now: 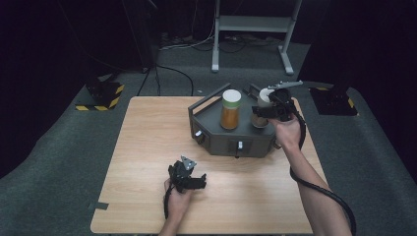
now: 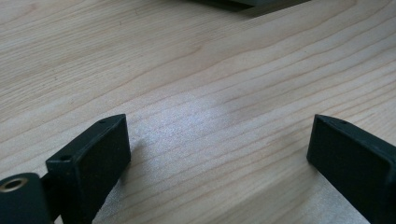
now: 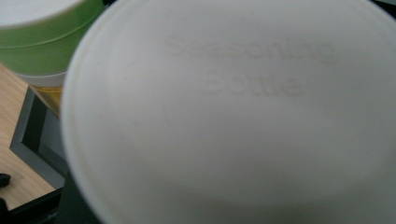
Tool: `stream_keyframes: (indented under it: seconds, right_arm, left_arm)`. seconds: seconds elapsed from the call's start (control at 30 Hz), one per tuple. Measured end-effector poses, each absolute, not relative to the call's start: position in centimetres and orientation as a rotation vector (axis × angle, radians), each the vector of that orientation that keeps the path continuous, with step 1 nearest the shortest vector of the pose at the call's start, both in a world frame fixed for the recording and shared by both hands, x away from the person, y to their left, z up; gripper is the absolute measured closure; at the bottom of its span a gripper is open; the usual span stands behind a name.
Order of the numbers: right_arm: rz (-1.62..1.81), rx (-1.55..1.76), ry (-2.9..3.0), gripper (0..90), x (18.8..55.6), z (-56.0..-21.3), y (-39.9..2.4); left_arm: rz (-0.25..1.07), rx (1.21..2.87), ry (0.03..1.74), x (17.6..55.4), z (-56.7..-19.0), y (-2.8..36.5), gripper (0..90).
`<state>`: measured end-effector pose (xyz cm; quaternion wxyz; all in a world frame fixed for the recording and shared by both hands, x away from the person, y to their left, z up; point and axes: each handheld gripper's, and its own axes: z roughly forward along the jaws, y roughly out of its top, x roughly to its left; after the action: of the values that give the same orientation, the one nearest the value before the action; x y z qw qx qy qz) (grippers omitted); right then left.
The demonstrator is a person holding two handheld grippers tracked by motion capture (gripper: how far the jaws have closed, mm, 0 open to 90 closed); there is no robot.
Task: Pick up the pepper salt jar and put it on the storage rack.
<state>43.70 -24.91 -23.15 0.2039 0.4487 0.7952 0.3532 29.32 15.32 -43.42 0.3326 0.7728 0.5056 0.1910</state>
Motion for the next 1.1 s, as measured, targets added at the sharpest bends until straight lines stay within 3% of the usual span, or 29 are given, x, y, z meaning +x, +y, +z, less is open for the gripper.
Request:
stream_keyframes:
  seconds: [1.1]
  right_arm:
    - [0.916,1.310,2.215,32.4,45.9,-24.1,-22.9]
  left_arm:
    - [0.501,2.019,1.320,29.3,-43.4,15.3,5.9]
